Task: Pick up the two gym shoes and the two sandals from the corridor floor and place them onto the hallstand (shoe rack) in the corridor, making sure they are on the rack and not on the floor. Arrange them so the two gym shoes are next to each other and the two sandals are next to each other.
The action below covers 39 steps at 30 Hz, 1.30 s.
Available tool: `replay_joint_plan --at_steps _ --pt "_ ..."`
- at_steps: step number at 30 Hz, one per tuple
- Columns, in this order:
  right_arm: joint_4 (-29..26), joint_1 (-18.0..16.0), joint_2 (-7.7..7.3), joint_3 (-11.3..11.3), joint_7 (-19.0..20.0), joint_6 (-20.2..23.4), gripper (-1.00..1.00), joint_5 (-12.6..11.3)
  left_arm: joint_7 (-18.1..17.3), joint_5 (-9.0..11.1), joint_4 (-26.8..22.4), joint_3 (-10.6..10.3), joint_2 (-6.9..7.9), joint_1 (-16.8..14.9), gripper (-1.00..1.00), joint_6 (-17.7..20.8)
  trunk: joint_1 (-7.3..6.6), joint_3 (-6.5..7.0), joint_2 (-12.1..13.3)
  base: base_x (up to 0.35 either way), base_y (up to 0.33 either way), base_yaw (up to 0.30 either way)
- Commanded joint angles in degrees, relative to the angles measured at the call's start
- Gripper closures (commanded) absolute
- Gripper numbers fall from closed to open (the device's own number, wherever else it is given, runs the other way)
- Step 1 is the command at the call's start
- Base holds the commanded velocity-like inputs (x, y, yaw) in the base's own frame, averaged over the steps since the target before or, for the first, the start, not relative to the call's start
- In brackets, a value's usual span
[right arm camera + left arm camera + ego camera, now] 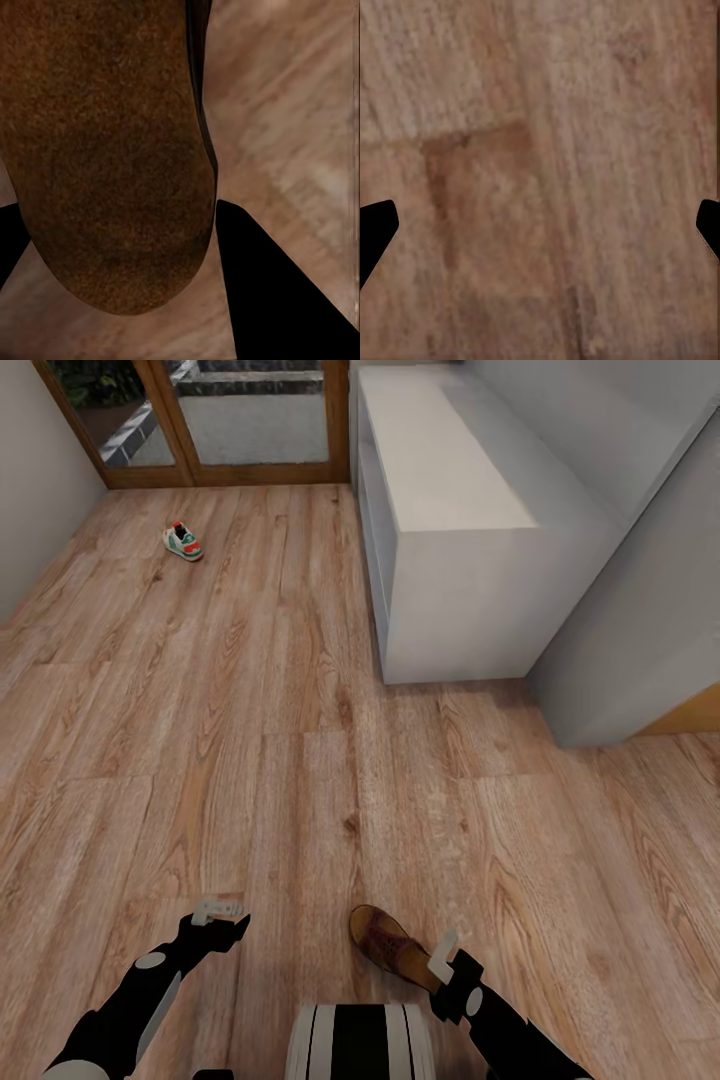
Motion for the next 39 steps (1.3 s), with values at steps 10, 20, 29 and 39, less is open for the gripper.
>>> replay_joint_plan --at_steps 10,20,29,39 --pt "-0.2 0.0 -0.05 0.2 0.2 0.3 1.0 0.3 -0.4 -0.4 0.0 0.3 0.13 0.0 -1.0 0.4 -0.26 2.19 0.1 0.0 0.0 0.0" --pt "-0.1 0.0 0.04 -1.7 -1.6 -0.1 1.0 0.1 -0.4 -0.3 2.3 1.8 0.47 0.1 -1.0 0.2 -0.52 4.43 0.3 0.0 0.0 0.0" --pt "1.2 0.0 -0.35 -14.2 -1.7 -9.2 1.0 0.1 0.5 -0.4 10.8 2.1 0.93 0.2 -1.0 -6.6 -0.75 6.5 0.4 0.0 0.0 0.0" --pt "3.8 0.0 -0.4 -28.2 -1.6 -14.3 1.0 -0.1 0.6 -0.4 20.1 5.4 1.82 0.2 -1.0 -15.7 -1.01 8.78 0.5 0.0 0.0 0.0"
